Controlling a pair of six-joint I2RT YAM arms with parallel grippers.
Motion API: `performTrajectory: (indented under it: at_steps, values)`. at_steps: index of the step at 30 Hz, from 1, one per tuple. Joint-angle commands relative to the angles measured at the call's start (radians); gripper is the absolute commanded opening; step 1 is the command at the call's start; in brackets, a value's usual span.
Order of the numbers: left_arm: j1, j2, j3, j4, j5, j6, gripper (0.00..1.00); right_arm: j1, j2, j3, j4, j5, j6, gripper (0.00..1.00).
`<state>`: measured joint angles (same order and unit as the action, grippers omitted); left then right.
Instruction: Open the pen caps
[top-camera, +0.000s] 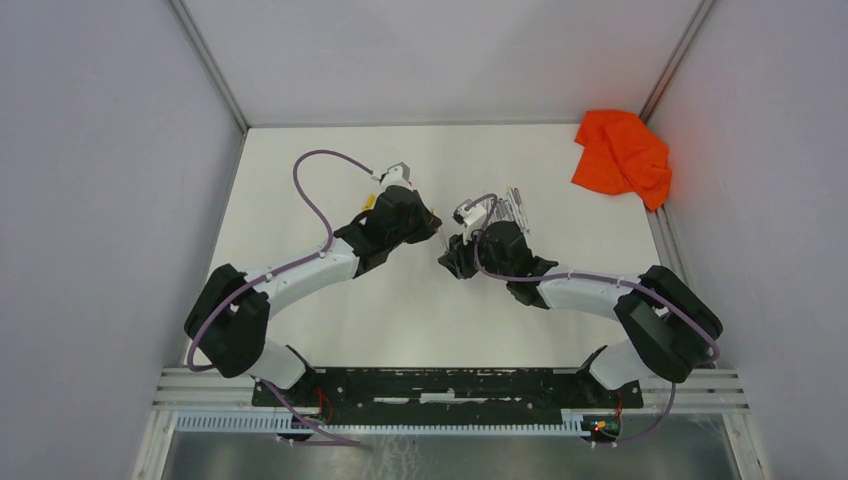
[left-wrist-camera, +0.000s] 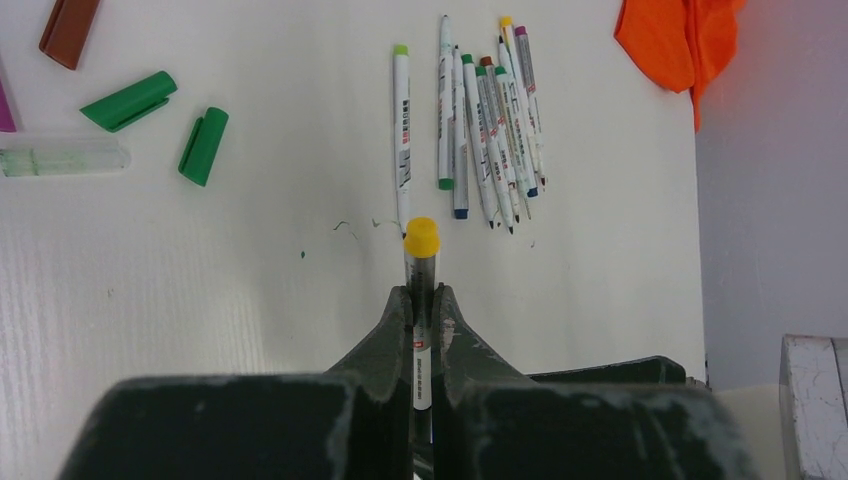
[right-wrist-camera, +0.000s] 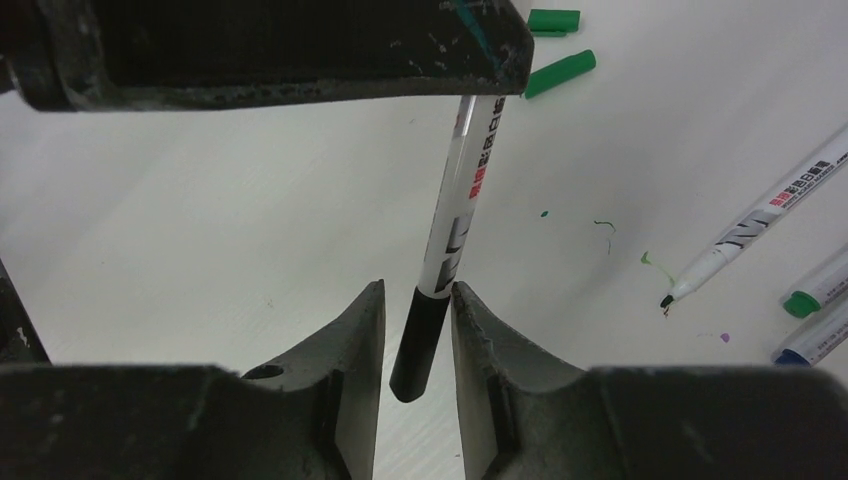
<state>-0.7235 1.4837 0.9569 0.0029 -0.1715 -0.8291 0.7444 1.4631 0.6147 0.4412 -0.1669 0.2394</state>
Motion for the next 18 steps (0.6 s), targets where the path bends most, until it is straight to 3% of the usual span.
performTrajectory:
  at_steps: [1, 6, 9, 18]
  values:
    - [-0.007, -0.01, 0.003, 0.026, 0.001, 0.02, 0.02, 0.004, 0.028, 0.048, 0.028, 0.006, 0.005, 0.29]
    - [-0.007, -0.004, 0.016, 0.023, -0.003, 0.01, 0.02, 0.004, 0.042, 0.053, 0.001, 0.018, 0.005, 0.0]
    - [-0.008, 0.017, 0.041, 0.008, 0.009, 0.028, 0.04, 0.004, 0.035, 0.054, -0.004, 0.015, 0.004, 0.0]
    - [-0.016, 0.054, 0.083, -0.054, -0.015, 0.063, 0.26, 0.004, 0.016, 0.053, -0.005, -0.004, 0.008, 0.0]
